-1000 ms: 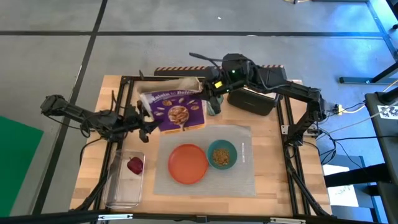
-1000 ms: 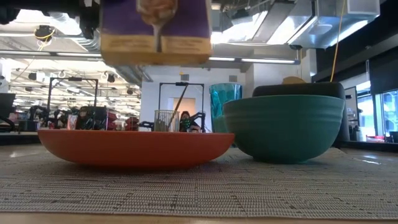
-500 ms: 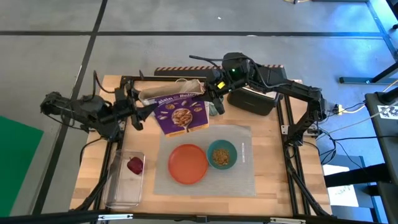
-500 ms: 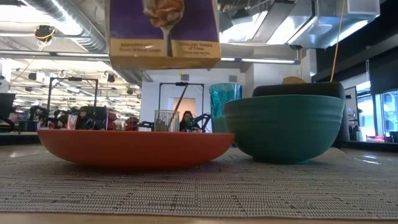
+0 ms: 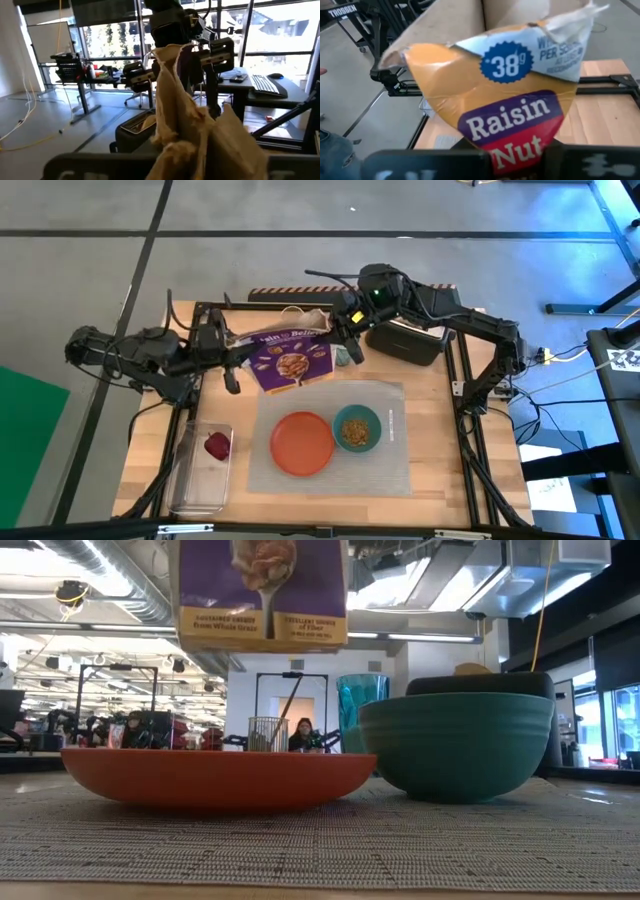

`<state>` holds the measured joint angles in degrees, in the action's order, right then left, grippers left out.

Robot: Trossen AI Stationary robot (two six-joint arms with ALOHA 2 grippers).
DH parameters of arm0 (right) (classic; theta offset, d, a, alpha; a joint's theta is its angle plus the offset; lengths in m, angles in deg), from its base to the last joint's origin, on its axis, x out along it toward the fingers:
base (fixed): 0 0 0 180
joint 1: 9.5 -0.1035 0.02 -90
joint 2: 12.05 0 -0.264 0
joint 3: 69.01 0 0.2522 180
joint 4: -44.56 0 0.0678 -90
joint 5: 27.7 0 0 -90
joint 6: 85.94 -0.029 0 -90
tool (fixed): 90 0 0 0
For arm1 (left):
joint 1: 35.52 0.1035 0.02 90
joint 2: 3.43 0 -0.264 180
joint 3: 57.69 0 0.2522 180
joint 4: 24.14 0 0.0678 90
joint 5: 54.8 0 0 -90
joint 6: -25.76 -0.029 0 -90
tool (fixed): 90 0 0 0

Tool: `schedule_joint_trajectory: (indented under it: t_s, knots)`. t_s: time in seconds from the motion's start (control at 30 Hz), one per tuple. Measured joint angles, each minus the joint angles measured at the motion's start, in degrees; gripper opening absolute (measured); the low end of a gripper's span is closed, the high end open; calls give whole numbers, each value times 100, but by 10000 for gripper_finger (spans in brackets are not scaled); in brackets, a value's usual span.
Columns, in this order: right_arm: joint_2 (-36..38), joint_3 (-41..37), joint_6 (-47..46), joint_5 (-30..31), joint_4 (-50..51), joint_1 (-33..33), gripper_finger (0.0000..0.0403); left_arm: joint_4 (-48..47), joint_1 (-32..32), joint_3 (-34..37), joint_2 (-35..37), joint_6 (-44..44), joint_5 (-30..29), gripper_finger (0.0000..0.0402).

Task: Arrange a breakfast setting
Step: Pour the cereal into the blue bowl from the cereal box

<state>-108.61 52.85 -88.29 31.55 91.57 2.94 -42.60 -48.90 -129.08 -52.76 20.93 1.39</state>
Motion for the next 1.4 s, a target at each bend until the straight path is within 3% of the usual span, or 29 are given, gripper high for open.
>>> schedule_joint_trajectory:
  t_s: [0.17,0.33,0.47,0.6,0.8,1.1,1.4]
  knots:
    - [-4,0,-24,47,-76,0,62,-83,49,0,89,-26,-200,4]
    - [79,-3,-171,127,-162,-2,140,-394,47,2,284,-20,-734,3]
    - [363,-4,-391,646,-116,-4,211,-437,47,219,581,-17,-1142,2]
    - [654,-2,-359,1080,183,-13,254,-598,57,758,1006,249,-1795,2]
    - [928,-2,-343,1376,441,-14,262,-543,-132,1702,1857,535,-2516,0]
    - [986,-2,-50,1593,634,-11,248,-660,-133,2485,2987,412,-2779,0]
    - [986,-2,108,1859,494,121,248,-1114,-137,3021,3592,429,-3101,0]
